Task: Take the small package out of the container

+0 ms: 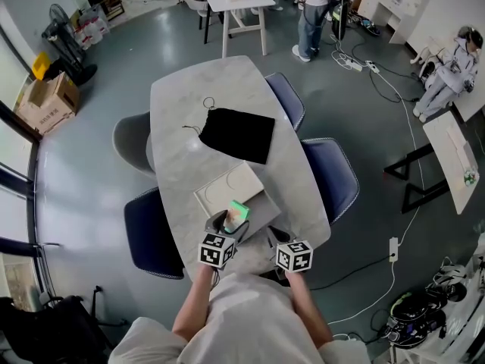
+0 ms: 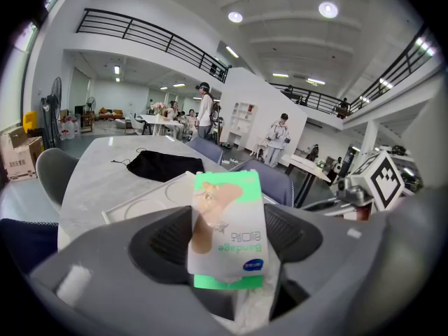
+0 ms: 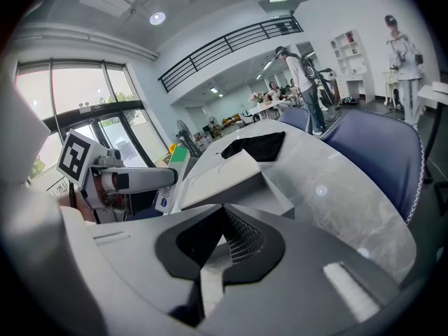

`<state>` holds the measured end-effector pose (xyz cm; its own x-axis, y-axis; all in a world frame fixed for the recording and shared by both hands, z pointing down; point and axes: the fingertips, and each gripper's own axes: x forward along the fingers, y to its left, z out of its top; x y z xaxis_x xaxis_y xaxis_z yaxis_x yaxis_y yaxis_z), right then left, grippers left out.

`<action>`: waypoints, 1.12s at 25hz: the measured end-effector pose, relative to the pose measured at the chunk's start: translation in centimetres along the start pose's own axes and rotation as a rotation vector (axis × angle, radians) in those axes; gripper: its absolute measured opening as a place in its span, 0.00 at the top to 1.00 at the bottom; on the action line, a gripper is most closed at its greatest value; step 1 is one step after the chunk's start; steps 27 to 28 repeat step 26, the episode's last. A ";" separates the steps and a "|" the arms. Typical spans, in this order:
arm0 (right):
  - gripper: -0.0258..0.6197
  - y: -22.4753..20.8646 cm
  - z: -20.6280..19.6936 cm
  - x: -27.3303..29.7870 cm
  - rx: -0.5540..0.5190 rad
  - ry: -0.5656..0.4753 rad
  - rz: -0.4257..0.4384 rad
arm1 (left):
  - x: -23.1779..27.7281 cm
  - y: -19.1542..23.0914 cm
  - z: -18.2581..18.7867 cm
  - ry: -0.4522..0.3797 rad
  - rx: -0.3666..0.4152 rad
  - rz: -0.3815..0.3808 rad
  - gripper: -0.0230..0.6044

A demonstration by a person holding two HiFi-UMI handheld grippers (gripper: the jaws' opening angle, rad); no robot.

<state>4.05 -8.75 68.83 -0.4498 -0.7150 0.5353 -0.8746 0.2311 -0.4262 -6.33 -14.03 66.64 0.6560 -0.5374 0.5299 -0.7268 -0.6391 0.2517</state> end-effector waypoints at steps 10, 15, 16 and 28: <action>0.96 0.3 0.0 -0.1 -0.010 0.008 0.006 | -0.2 0.0 0.0 0.001 -0.005 0.002 0.37; 0.96 0.1 -0.1 0.1 -0.009 0.009 0.009 | 0.1 0.0 -0.1 0.004 -0.003 0.001 0.37; 0.96 0.1 0.0 0.1 -0.010 0.010 0.010 | 0.2 0.0 -0.1 0.004 -0.003 0.002 0.37; 0.96 0.4 0.0 0.3 -0.013 0.013 0.023 | 0.2 0.1 0.0 0.008 0.002 0.005 0.37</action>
